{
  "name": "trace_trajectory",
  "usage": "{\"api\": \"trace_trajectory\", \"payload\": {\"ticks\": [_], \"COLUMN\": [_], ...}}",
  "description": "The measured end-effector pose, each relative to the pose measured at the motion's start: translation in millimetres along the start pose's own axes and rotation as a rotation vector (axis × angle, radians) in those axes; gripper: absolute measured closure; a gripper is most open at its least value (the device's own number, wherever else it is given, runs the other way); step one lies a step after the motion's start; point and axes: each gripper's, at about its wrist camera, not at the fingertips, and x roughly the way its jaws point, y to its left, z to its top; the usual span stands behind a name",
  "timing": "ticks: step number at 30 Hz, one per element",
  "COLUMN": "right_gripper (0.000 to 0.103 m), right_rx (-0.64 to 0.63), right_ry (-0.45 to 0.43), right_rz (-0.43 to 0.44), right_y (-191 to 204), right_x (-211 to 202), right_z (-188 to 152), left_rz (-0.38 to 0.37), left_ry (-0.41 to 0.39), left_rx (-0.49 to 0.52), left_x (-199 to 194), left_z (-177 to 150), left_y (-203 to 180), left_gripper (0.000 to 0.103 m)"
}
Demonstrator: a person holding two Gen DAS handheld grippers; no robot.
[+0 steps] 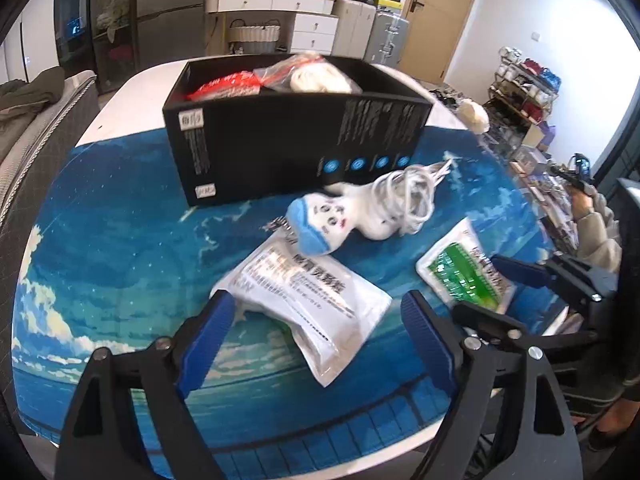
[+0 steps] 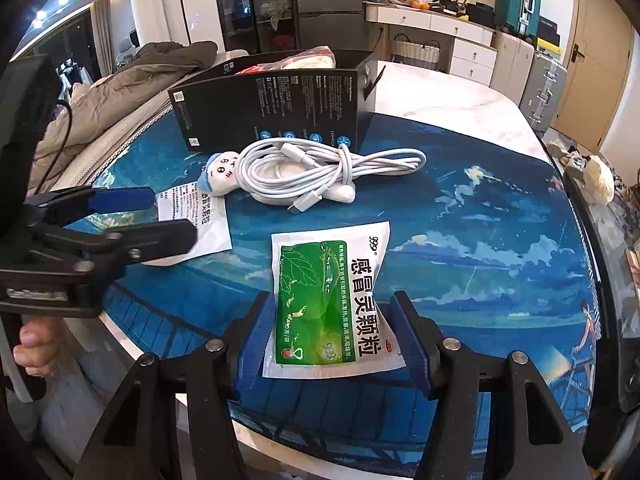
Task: Organize soft objects
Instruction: 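Move both open tools back over the table toward the green medicine packet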
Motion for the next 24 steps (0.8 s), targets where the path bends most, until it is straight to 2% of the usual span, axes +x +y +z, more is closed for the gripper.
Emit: {"api": "trace_trajectory", "payload": {"ticks": [2, 7, 12, 16, 20, 24], "right_gripper": [0.042, 0.042, 0.042, 0.042, 0.042, 0.042], "right_rx": [-0.008, -0.011, -0.033, -0.032, -0.028, -0.022], "right_ry": [-0.002, 0.0, 0.009, 0.015, 0.015, 0.016], "right_rz": [0.001, -0.004, 0.004, 0.008, 0.015, 0.008], "right_y": [3.1, 6.4, 18.8, 22.9, 22.2, 16.5], "right_x": [1.9, 4.1, 7.2, 8.9, 8.1, 8.1], "right_z": [1.6, 4.3, 7.6, 10.8, 11.9, 13.2], "left_rz": [0.01, 0.091, 0.139, 0.139, 0.086, 0.077], "left_ry": [-0.001, 0.002, 0.011, 0.007, -0.023, 0.003], "left_rx": [0.014, 0.057, 0.025, -0.03, 0.023, 0.087], "left_x": [2.1, -2.6, -11.7, -20.6, -25.1, -4.5], "left_z": [-4.8, -14.3, -17.9, -16.2, -8.5, -0.6], "left_y": [2.9, 15.2, 46.8, 67.0, 45.2, 17.0], "left_gripper": [0.019, 0.019, 0.019, 0.02, 0.018, 0.018]}}
